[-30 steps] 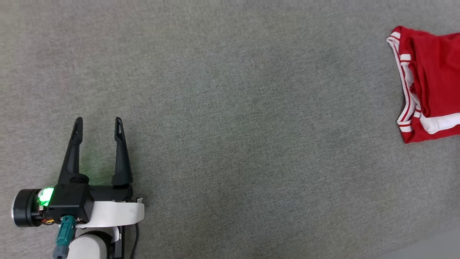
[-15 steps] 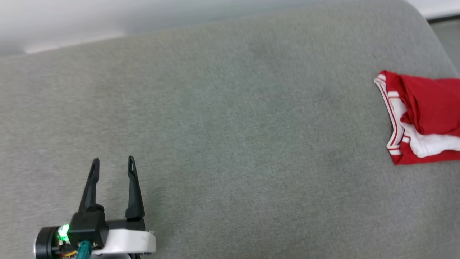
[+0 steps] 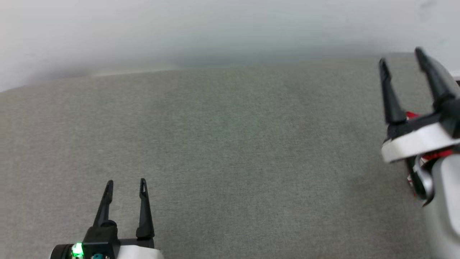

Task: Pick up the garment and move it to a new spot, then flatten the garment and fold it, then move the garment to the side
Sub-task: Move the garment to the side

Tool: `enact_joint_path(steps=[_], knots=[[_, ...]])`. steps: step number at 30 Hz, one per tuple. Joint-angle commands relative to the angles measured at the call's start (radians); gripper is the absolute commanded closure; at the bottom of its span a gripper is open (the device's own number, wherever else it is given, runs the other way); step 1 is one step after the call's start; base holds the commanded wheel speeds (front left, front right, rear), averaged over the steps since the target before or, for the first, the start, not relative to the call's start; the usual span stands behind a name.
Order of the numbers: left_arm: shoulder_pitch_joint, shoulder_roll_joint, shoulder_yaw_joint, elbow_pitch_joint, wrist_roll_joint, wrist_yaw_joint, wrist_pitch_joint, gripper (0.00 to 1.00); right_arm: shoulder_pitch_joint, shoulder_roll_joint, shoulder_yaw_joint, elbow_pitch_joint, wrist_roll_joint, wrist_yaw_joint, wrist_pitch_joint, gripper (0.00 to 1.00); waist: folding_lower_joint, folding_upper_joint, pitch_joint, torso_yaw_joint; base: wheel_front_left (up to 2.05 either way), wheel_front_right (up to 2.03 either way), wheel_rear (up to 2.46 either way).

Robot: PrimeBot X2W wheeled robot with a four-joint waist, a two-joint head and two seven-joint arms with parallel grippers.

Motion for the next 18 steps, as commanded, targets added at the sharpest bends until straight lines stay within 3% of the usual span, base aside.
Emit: enact_joint_path(steps=[1, 7, 18], knots=[[0.012, -0.001, -0.003, 0.006, 0.003, -0.006, -0.002, 0.00, 0.040, 0.018, -0.003, -0.012, -0.001, -0.001, -0.001, 0.00, 0.0001, 0.0000, -0.021, 0.024, 0.00, 0.00, 0.00], [0.021, -0.003, -0.012, 0.027, 0.001, -0.013, -0.002, 0.00, 0.235, 0.118, -0.012, -0.089, 0.010, -0.001, -0.001, 0.00, 0.0001, 0.0000, -0.052, 0.048, 0.00, 0.00, 0.00], [0.061, -0.004, -0.025, 0.056, -0.006, -0.027, -0.002, 0.00, 0.524, 0.203, -0.056, -0.200, 0.006, -0.001, -0.001, 0.00, 0.0001, 0.0000, -0.116, 0.066, 0.00, 0.00, 0.00]])
